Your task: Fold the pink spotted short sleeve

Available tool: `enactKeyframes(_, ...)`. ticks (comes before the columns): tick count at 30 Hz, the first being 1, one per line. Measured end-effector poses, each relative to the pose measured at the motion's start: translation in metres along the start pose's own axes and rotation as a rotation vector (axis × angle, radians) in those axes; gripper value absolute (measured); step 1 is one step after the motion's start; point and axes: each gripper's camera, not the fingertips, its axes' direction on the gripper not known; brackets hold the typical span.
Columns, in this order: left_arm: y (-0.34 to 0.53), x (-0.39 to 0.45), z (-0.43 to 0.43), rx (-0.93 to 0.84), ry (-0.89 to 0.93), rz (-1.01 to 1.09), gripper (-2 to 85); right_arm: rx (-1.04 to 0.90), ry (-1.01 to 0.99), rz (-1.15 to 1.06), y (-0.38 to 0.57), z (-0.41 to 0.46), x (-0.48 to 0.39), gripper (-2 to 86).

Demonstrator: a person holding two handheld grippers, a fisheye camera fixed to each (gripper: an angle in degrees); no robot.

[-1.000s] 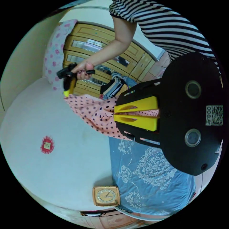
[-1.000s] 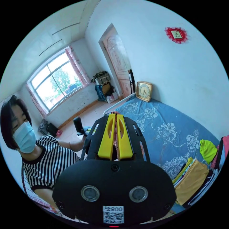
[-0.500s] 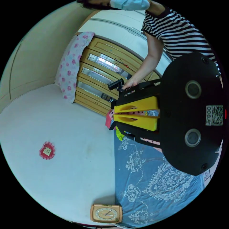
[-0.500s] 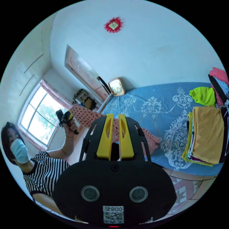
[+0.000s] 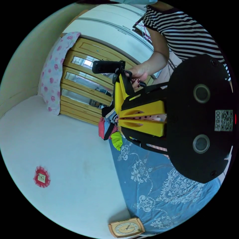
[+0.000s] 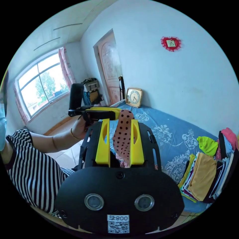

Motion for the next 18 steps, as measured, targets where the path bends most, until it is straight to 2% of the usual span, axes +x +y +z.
enactKeyframes(4, 0.002, 0.013, -0.001, -0.020, -0.036, 0.010, 0.9, -0.023, -0.076, -0.001, 0.004, 0.004, -0.002, 8.2)
enactKeyframes(9, 0.007, 0.017, -0.005, -0.008, 0.006, -0.030, 1.3, -0.082, -0.047, 0.013, 0.004, 0.014, -0.013, 2.0)
enactKeyframes(14, 0.013, 0.024, -0.011, -0.006, 0.004, -0.040, 2.8, -0.109, 0.004, 0.007, 0.001, 0.014, -0.028, 0.7)
enactKeyframes(18, 0.033, 0.020, -0.036, 0.064, 0.034, -0.083, 7.6, -0.071, 0.010, -0.021, -0.008, -0.004, -0.041, 0.4)
